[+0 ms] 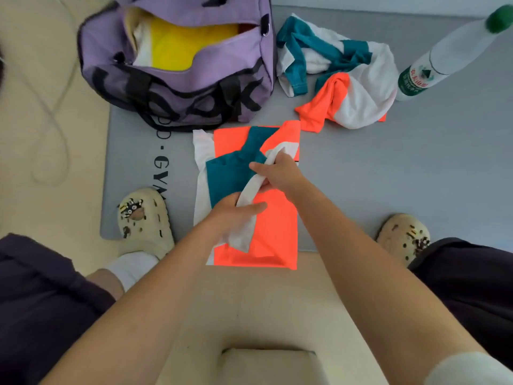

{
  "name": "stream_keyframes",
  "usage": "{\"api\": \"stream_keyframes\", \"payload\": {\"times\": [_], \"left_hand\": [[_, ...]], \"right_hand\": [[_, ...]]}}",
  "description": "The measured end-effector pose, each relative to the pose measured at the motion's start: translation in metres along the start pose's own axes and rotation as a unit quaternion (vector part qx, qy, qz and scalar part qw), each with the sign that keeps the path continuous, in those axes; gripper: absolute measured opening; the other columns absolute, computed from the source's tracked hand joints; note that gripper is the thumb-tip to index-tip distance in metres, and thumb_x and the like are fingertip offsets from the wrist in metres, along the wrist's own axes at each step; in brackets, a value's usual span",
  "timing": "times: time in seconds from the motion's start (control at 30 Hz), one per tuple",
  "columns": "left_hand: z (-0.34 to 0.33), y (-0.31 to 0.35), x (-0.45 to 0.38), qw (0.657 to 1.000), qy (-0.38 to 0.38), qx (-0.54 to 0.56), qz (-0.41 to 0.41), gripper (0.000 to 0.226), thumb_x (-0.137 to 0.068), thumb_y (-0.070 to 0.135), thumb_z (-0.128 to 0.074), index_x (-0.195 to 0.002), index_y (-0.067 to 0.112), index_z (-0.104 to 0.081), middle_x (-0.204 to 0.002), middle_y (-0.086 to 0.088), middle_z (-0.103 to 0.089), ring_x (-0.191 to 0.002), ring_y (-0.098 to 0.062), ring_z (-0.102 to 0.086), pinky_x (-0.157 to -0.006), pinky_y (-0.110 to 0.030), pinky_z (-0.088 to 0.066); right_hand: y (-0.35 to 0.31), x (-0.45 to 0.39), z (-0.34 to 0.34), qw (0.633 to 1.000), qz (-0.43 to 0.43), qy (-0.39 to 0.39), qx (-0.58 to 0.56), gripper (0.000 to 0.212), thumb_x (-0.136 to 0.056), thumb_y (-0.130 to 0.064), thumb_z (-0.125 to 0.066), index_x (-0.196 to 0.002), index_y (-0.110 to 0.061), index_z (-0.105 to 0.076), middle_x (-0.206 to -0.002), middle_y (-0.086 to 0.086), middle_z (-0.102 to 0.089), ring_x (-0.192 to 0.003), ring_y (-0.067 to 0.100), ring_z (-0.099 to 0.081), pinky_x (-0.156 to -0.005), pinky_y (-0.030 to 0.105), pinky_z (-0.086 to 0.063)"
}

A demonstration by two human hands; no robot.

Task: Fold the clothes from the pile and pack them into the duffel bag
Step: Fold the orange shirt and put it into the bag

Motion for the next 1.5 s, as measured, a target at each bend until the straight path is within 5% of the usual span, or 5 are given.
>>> {"api": "stream_keyframes", "payload": {"times": [0.33, 0.53, 1.0, 1.17, 1.5], "left_hand": [[0.113, -0.038, -0.006, 0.98, 0.176, -0.092, 0.012, 0.009, -0.087, 0.027, -0.071, -0.09, 0.021, -0.067, -0.091, -0.002, -0.068, -0.084, -0.022, -0.064, -0.08, -0.033, -0.05], [0.114, -0.047, -0.003, 0.94, 0.292, -0.177, -0.023, 0.025, -0.082, 0.03, -0.062, -0.062, 0.019, -0.051, -0.057, 0.005, -0.052, -0.051, -0.012, -0.049, -0.047, -0.025, -0.033], [0.112, -0.037, -0.002, 0.924, 0.294, -0.241, -0.041, 0.027, -0.082, 0.037, -0.068, -0.095, 0.019, -0.051, -0.084, 0.002, -0.059, -0.069, -0.016, -0.055, -0.051, -0.027, -0.035], [0.083, 0.03, 0.006, 0.813, 0.383, -0.394, -0.195, 0.058, -0.078, 0.035, -0.072, -0.125, 0.009, -0.049, -0.122, -0.012, -0.051, -0.111, -0.03, -0.048, -0.085, -0.041, -0.041], [-0.098, 0.092, -0.055, 0.575, -0.025, -0.745, -0.338, 0.039, -0.091, 0.024, -0.051, -0.13, 0.024, -0.052, -0.136, 0.002, -0.053, -0.135, -0.018, -0.039, -0.117, -0.05, -0.012]], "right_hand": [[-0.017, 0.007, -0.072, 0.989, 0.048, -0.103, 0.094, 0.017, -0.087, -0.021, -0.072, -0.09, -0.01, -0.06, -0.086, 0.012, -0.066, -0.072, 0.017, -0.067, -0.061, 0.031, -0.057], [0.029, 0.01, 0.037, 0.958, 0.032, 0.221, 0.182, 0.006, -0.089, -0.019, -0.061, -0.09, -0.015, -0.056, -0.089, 0.01, -0.067, -0.072, 0.023, -0.062, -0.062, 0.029, -0.046], [0.095, 0.018, 0.024, 0.987, -0.052, 0.029, 0.149, 0.019, -0.087, -0.025, -0.071, -0.086, -0.007, -0.067, -0.083, 0.007, -0.064, -0.077, 0.019, -0.056, -0.07, 0.035, -0.049], [0.078, 0.02, 0.057, 0.985, 0.015, 0.11, 0.132, 0.014, -0.094, -0.031, -0.06, -0.092, -0.017, -0.059, -0.077, -0.002, -0.06, -0.069, 0.014, -0.053, -0.06, 0.026, -0.043], [0.053, -0.003, 0.09, 0.932, 0.06, -0.046, 0.355, 0.032, -0.086, -0.022, -0.074, -0.114, -0.007, -0.07, -0.106, 0.004, -0.067, -0.094, 0.009, -0.054, -0.07, 0.012, -0.032]]}}
Point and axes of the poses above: each hand's wrist, its own x-axis away from the middle knuckle, its own z-axis out of the back of the hand, y = z × x, the point moved 7 cm from there along -x, towards the middle knuckle
